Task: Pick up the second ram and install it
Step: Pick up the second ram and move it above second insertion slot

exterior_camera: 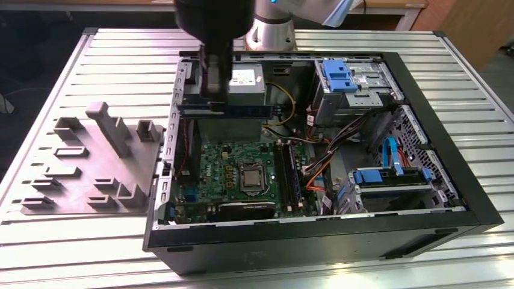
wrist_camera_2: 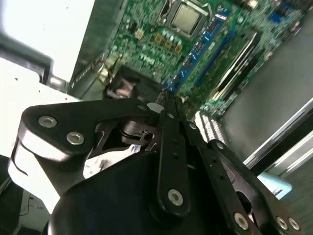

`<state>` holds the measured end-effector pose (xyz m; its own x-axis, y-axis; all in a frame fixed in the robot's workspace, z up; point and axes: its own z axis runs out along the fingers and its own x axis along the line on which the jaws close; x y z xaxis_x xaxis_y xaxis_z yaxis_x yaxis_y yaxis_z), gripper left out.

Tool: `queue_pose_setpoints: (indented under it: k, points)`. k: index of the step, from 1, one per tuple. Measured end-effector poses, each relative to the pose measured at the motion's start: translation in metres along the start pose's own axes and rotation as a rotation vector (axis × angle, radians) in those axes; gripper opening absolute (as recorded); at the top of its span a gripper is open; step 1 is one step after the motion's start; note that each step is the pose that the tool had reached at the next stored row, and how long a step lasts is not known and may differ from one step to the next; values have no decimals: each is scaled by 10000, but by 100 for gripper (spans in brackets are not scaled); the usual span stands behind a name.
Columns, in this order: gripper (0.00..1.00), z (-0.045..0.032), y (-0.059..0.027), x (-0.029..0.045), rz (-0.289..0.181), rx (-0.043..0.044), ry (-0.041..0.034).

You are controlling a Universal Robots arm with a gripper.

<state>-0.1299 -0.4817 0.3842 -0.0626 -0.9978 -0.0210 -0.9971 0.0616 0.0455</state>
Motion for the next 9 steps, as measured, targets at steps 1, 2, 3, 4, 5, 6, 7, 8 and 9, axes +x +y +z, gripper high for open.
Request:
queue_pose_setpoints:
  k: [1,2,3,4,5,6,7,8,9]
  points:
    - [11,-2,-43,-3,-1,0,0]
    - [11,-3,-83,-5,-1,-1,0]
    - [11,-5,-125,-8,-1,-1,0]
    - [11,-7,-172,-11,0,-1,0]
    - [11,-9,-214,-13,-1,-2,-1]
    - [11,-11,-255,-16,-1,-2,0]
    - [11,-13,-294,-18,0,-3,0]
    - [11,-14,-333,-21,0,-3,-1]
    - [11,-16,-371,-23,-1,-3,0]
